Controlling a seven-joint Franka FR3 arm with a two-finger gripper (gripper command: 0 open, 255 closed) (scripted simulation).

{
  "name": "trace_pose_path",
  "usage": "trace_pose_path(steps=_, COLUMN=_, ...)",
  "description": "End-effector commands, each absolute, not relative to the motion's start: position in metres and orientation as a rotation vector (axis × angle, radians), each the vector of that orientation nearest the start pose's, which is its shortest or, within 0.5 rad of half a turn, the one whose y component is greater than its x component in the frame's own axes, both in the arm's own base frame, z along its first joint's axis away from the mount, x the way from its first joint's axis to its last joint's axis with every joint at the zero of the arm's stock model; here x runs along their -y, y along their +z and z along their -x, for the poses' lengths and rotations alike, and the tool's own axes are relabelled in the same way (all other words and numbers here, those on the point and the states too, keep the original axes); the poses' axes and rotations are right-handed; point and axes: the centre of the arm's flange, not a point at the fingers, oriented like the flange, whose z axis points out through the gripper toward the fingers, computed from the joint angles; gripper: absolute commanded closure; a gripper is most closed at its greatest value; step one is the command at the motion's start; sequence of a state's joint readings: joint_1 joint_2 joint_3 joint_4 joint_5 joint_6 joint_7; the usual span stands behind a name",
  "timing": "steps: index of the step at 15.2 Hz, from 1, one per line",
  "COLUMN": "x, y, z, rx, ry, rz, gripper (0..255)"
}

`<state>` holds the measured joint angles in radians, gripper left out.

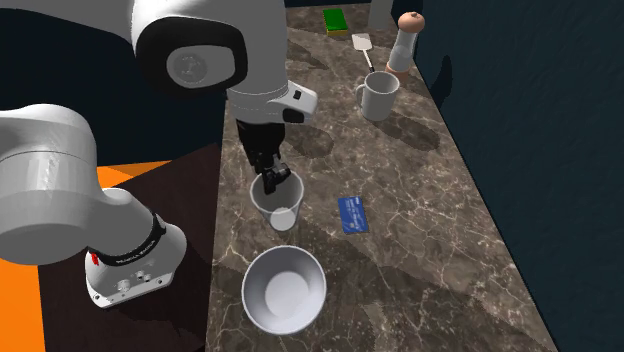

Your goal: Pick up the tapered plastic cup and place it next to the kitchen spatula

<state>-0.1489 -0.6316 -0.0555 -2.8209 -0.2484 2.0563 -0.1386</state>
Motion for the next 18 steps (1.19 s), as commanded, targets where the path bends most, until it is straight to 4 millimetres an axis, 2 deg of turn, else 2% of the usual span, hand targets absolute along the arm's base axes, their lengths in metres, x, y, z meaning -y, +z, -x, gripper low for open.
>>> trace_pose_path(steps=1, x=0.075, y=0.374, z=-0.306, rx=0.128, ry=0.262, rz=3.283, gripper=255)
trace_pose_path(steps=18, x=0.075, y=0.463, z=-0.306, rx=0.128, ry=0.262, rz=3.283, gripper=255)
